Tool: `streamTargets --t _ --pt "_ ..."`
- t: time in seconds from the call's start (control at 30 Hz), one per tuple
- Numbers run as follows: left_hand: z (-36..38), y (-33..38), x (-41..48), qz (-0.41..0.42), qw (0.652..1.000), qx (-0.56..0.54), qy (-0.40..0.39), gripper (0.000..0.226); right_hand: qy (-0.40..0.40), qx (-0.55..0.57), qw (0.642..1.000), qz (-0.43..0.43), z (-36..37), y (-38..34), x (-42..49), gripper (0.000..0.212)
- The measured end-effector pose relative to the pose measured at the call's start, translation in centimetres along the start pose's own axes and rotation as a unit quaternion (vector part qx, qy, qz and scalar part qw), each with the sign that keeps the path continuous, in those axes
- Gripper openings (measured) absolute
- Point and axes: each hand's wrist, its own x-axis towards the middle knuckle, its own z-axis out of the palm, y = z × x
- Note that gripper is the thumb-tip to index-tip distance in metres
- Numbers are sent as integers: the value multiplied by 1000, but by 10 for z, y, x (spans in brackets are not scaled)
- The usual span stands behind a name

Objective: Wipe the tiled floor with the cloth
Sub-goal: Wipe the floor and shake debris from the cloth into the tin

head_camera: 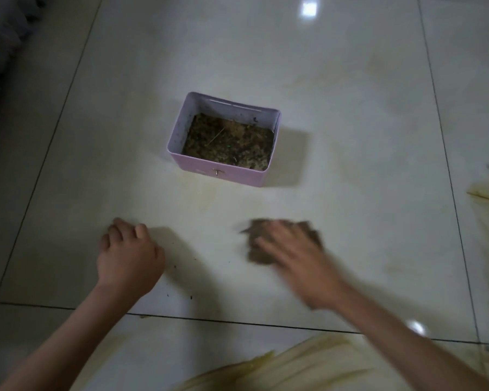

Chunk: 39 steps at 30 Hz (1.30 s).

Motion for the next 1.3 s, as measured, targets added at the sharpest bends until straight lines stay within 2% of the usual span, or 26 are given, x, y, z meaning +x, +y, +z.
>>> streamTargets --t 0.07,0.13,0.2,0.23,0.27,0.33,0.43,0.5,0.6,0.67,0.77,0.8,0.83,0.93,1.03,1.13,1.2,1.23,1.3 --pt "4 -2 -2 12 1000 -27 11 69 25 17 993 115 -21 65 -18 41" --pt "8 -7 -2 14 998 -56 18 62 57 17 963 265 -33 100 -33 52" --pt "12 -13 1 17 997 -79 22 49 112 -3 906 409 -29 92 -37 56" --pt "14 -17 2 22 995 -91 24 46 124 -13 883 452 -23 71 -33 56" --pt "16 -21 3 28 994 -107 26 44 130 -26 879 459 -13 44 -28 56" --pt "20 -28 4 40 988 -147 33 44 121 -41 913 386 12 -23 -14 56" --pt "24 -41 2 66 976 -201 56 48 79 43 968 235 44 -123 23 55" --pt "27 -52 -5 70 973 -203 79 53 63 110 978 163 50 -164 56 52" --pt "30 -69 -15 69 974 -194 97 55 8 212 974 76 42 -181 98 47" --pt "33 -82 -23 71 973 -194 103 54 -51 312 946 69 31 -174 118 42" --pt "38 -97 -33 72 975 -187 98 51 -66 452 873 169 -1 -143 135 36" --pt "41 -100 -35 76 977 -180 90 50 -42 454 871 180 -11 -130 138 36" --pt "44 -103 -35 81 978 -173 81 50 -24 429 887 167 -19 -119 142 36" --pt "51 -108 -38 82 983 -154 65 50 -56 297 950 78 -17 -105 154 37" --pt "56 -110 -42 102 980 -157 68 61 -43 234 971 30 13 -130 146 34" --pt "59 -117 -40 126 975 -176 55 64 -99 250 960 -75 29 -170 109 31" --pt "59 -122 -39 134 975 -175 22 59 -158 280 941 -102 25 -180 85 32" --pt "58 -124 -39 137 976 -169 4 60 -182 303 932 -81 18 -180 77 33" --pt "54 -125 -39 142 977 -158 -22 64 -174 369 912 33 -3 -173 66 32"
